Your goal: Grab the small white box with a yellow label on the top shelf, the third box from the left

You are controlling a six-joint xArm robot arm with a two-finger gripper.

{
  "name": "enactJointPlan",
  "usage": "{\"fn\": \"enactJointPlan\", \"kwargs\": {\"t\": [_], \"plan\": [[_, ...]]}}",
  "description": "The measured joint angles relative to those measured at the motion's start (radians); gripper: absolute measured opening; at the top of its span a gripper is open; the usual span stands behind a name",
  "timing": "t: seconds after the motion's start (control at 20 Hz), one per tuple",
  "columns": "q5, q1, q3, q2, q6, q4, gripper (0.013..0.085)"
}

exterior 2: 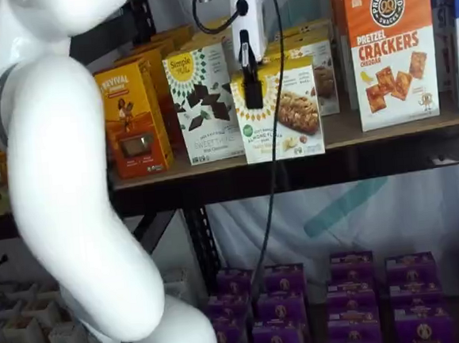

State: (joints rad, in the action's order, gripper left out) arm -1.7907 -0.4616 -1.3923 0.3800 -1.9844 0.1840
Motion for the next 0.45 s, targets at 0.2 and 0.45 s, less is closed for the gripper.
{"fn": "enactJointPlan", "kwargs": {"t": [0.2,0.45], "plan": [[-0.021,0.012,0.053,0.060,0.011,-0.011,0.0290],[-0.042,0.020,0.089,0.103,0.021,-0.010,0.0290]]}}
